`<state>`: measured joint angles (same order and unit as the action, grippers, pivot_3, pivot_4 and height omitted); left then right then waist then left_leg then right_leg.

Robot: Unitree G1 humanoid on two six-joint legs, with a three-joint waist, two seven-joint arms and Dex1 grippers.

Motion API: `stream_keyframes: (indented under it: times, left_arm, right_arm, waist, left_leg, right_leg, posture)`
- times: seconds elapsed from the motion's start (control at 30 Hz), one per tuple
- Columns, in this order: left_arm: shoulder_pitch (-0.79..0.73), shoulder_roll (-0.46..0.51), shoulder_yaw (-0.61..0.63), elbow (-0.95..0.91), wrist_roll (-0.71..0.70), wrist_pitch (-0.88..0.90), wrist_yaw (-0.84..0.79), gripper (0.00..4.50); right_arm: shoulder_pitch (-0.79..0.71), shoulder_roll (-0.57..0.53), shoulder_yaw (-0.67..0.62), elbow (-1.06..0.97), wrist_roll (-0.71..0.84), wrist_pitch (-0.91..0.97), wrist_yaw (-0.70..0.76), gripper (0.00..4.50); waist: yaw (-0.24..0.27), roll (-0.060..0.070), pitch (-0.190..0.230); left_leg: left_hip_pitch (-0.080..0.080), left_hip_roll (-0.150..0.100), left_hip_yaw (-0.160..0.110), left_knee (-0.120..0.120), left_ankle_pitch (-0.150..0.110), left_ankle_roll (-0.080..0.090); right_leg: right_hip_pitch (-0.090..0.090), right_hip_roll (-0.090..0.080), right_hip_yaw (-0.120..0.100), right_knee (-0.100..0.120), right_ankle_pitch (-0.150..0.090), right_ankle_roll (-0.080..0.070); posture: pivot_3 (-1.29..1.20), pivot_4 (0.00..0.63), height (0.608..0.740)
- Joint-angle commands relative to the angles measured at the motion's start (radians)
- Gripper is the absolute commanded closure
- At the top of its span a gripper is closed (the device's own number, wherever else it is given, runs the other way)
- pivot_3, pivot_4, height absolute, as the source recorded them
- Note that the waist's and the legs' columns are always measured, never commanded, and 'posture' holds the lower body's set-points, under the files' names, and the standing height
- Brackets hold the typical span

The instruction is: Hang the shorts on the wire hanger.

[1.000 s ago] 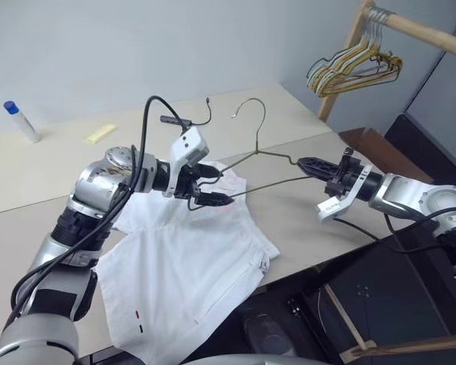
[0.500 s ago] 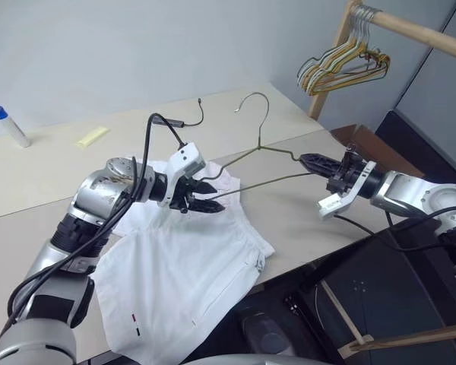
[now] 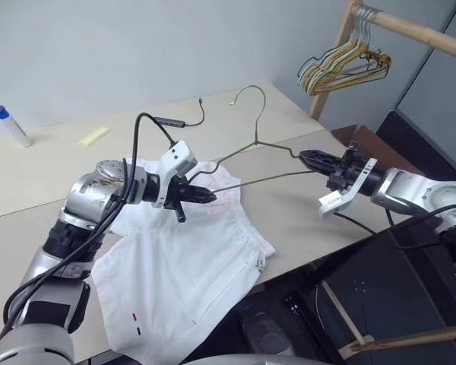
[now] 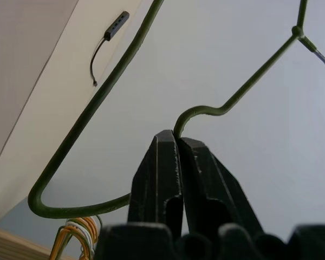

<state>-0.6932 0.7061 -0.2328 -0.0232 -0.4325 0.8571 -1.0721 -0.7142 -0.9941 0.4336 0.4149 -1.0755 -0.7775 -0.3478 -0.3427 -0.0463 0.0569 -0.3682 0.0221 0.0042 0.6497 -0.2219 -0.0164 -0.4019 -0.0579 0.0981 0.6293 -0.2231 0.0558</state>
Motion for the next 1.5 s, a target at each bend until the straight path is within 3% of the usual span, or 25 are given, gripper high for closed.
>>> stream_keyframes:
  times: [0.03,0.1,0.2,0.3,0.4,0.53,0.63,0.73,0.9,1.03,1.13,1.5]
  left_arm:
    - [0.003,0.015,0.046,-0.029,0.006,-0.009,0.021,4.5]
    - [0.015,0.023,0.049,-0.034,0.026,-0.026,0.038,4.5]
    - [0.073,0.054,0.029,-0.049,0.108,-0.155,0.061,4.5]
    - [0.151,0.065,0.041,-0.055,0.161,-0.341,0.051,4.5]
    - [0.233,0.067,0.06,-0.031,0.212,-0.613,0.025,4.5]
    - [0.264,0.073,0.084,-0.03,0.187,-0.674,-0.019,4.5]
    - [0.265,0.077,0.095,-0.035,0.182,-0.685,-0.037,4.5]
    - [0.262,0.076,0.102,-0.033,0.187,-0.688,-0.042,4.5]
    - [0.272,0.08,0.11,-0.05,0.177,-0.687,-0.059,4.5]
    - [0.27,0.077,0.111,-0.05,0.184,-0.686,-0.065,4.5]
    - [0.266,0.074,0.108,-0.051,0.188,-0.688,-0.068,4.5]
    - [0.268,0.06,0.103,-0.064,0.181,-0.683,-0.08,4.5]
  right_arm:
    - [-0.018,-0.022,-0.045,0.003,0.12,-0.099,0.045,2.75]
    - [-0.009,-0.034,-0.047,0.008,0.192,-0.171,0.089,2.08]
    - [0.042,-0.066,-0.033,-0.004,0.477,-0.271,0.273,1.07]
    - [0.111,-0.088,-0.018,-0.089,0.865,-0.175,0.54,0.03]
    - [0.154,-0.093,-0.041,-0.22,1.231,0.06,0.829,0.03]
    - [0.154,-0.119,-0.093,-0.364,1.58,0.541,1.189,0.03]
    - [0.094,-0.122,-0.084,-0.397,1.596,0.773,1.367,0.03]
    - [0.059,-0.104,-0.082,-0.413,1.567,0.872,1.487,0.03]
    - [-0.012,-0.017,-0.046,-0.389,1.396,0.985,1.511,0.03]
    - [-0.071,0.039,-0.026,-0.39,1.327,1.139,1.532,0.03]
    - [-0.094,0.073,-0.012,-0.389,1.28,1.183,1.562,0.63]
    - [-0.088,0.146,-0.018,-0.41,1.2,1.216,1.617,4.48]
  waist:
    - [0.0,0.0,0.0]
    - [0.0,0.0,0.0]
    - [0.0,0.0,0.0]
    - [0.002,-0.002,0.001]
    - [0.003,-0.003,0.002]
    - [0.023,-0.003,0.002]
    - [0.043,-0.002,0.002]
    - [0.069,0.0,0.001]
    - [0.104,0.001,0.001]
    - [0.135,0.002,0.001]
    - [0.152,0.002,0.001]
    - [0.174,0.002,0.0]
  left_leg:
    - [0.0,-0.001,-0.001,0.0,0.0,0.0]
    - [0.0,-0.003,-0.002,0.0,0.001,0.001]
    - [0.002,-0.004,-0.003,0.0,0.001,0.001]
    - [0.012,-0.004,-0.004,-0.004,0.001,0.001]
    - [0.015,-0.004,-0.005,-0.004,0.001,0.001]
    - [0.016,-0.003,-0.006,-0.004,0.001,0.002]
    - [0.018,-0.003,-0.005,-0.004,0.001,0.003]
    - [0.018,-0.003,-0.004,-0.004,0.001,0.003]
    - [0.012,-0.003,-0.003,-0.005,0.001,0.003]
    - [-0.003,-0.003,-0.003,-0.003,0.002,0.003]
    - [-0.008,-0.004,-0.003,-0.001,0.001,0.003]
    - [-0.022,-0.004,-0.004,0.01,0.001,0.003]
  right_leg:
    - [0.0,-0.001,0.0,0.0,0.0,0.0]
    - [0.0,-0.002,0.0,0.0,0.0,0.001]
    - [0.004,-0.002,0.0,-0.001,0.0,0.002]
    - [0.015,-0.003,0.0,-0.005,-0.001,0.003]
    - [0.019,-0.004,0.003,-0.005,0.0,0.003]
    - [0.025,-0.004,0.003,-0.005,-0.003,-0.003]
    - [0.026,-0.004,0.002,-0.005,-0.003,-0.004]
    - [0.02,-0.003,0.0,-0.004,-0.003,-0.004]
    - [0.011,-0.001,-0.001,-0.002,-0.001,0.0]
    - [-0.004,-0.002,-0.001,0.0,0.0,0.002]
    - [-0.008,-0.002,-0.002,0.0,0.001,0.001]
    - [-0.018,-0.002,-0.003,0.003,0.004,0.003]
  posture:
    - [-0.19,0.0,0.74]
    - [-0.19,0.0,0.74]
    - [-0.17,0.0,0.74]
    - [-0.16,0.0,0.74]
    - [-0.15,0.0,0.74]
    - [-0.14,0.0,0.74]
    - [-0.13,0.0,0.74]
    - [-0.12,0.0,0.74]
    - [-0.11,0.0,0.74]
    - [-0.1,0.0,0.74]
    - [-0.1,0.0,0.74]
    - [-0.11,0.0,0.74]
